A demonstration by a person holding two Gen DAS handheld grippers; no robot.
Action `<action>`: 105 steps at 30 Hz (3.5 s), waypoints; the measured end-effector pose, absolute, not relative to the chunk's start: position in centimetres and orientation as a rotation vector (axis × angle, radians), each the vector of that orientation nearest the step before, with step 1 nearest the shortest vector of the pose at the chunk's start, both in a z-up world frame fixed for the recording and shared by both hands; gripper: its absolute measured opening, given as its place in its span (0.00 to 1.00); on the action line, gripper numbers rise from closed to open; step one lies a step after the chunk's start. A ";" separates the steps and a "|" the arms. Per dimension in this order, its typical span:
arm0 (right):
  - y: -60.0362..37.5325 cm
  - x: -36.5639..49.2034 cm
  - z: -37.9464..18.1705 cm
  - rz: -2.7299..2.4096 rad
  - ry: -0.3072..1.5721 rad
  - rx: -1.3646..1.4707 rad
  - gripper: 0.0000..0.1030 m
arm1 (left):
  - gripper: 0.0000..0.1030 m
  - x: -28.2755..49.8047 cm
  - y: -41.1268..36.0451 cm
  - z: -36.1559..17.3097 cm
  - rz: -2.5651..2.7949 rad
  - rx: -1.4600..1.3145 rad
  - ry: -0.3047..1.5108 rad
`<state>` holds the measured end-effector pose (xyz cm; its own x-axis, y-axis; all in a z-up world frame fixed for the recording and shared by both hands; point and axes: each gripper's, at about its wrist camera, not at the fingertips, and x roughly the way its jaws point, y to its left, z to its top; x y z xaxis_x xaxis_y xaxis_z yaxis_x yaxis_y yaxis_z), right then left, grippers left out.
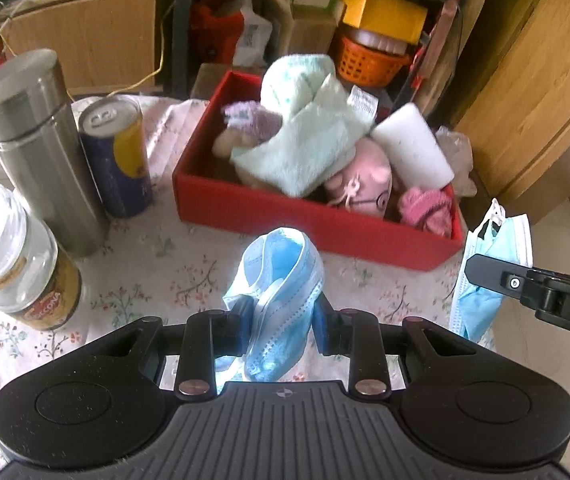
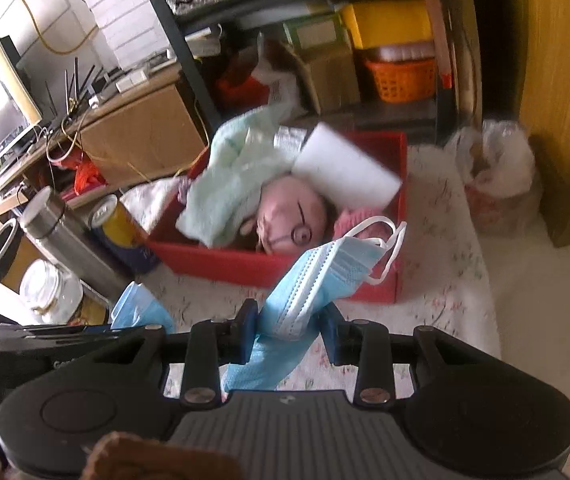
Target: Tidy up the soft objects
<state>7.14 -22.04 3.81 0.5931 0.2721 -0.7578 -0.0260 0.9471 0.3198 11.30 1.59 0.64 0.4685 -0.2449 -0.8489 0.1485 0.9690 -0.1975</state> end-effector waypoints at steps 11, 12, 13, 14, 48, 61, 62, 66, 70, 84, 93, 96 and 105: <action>-22.7 8.2 5.2 0.164 0.868 0.299 0.06 | 0.30 11.8 0.6 2.4 -0.245 -0.089 0.987; -22.7 8.3 5.4 0.164 0.861 0.301 0.06 | 0.30 11.7 0.5 2.7 -0.241 -0.081 0.973; -22.8 8.4 5.5 0.164 0.856 0.301 0.06 | 0.30 11.8 0.4 2.9 -0.238 -0.077 0.963; -22.8 8.5 5.7 0.162 0.849 0.300 0.06 | 0.30 11.9 0.3 3.1 -0.236 -0.074 0.955; -24.7 15.6 5.9 0.103 0.807 0.312 0.06 | 0.31 20.6 -1.9 5.2 -0.175 -0.074 0.834; -23.7 20.6 2.1 0.129 0.870 0.300 0.15 | 0.62 26.0 -2.1 2.1 -0.158 -0.094 0.880; -23.5 20.7 1.9 0.128 0.876 0.295 0.30 | 0.72 26.0 -2.1 1.9 -0.153 -0.095 0.880; -23.4 20.7 1.6 0.110 0.873 0.287 0.41 | 0.76 25.9 -1.7 2.0 -0.151 -0.105 0.881; -24.2 20.1 2.4 0.094 0.853 0.317 0.41 | 0.77 25.0 -1.5 3.0 -0.158 -0.119 0.878; -23.9 14.9 6.4 0.092 0.788 0.310 0.42 | 0.79 18.3 -0.8 5.2 -0.183 -0.131 0.864; -23.3 10.9 7.5 0.100 0.753 0.278 0.42 | 0.79 14.3 -1.3 6.4 -0.177 -0.022 0.794; -23.6 10.0 7.7 0.096 0.743 0.286 0.42 | 0.79 13.3 -1.3 6.6 -0.162 0.001 0.771; -23.3 7.5 7.7 0.101 0.726 0.272 0.42 | 0.79 10.9 -1.0 6.9 -0.157 0.034 0.741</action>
<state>7.50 -23.32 7.72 0.7447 0.1850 -0.6412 0.0029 0.9599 0.2804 10.94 -0.96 6.95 0.7263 -0.1305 -0.6749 0.1544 0.9877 -0.0248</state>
